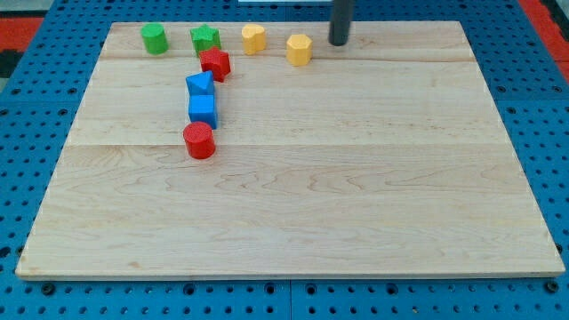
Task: Push yellow hexagon near to the blue blocks
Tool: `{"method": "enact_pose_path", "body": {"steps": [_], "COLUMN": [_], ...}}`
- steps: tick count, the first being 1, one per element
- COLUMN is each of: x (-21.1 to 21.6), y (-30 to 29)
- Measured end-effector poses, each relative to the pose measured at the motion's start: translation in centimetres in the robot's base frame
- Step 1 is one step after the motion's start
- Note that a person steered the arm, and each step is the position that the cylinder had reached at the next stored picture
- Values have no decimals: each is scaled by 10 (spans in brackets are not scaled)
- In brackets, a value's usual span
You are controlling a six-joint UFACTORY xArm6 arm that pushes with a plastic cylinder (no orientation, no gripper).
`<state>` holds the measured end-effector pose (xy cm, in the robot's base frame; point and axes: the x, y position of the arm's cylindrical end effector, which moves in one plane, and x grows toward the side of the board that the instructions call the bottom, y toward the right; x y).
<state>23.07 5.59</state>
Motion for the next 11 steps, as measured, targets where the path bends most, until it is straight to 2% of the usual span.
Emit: {"method": "enact_pose_path", "body": {"steps": [1,2,4,7,9,10,11], "x": [8,27,26,54,79,77,27], "y": [-75,-85,-37,-120,-125,-127,-61]}}
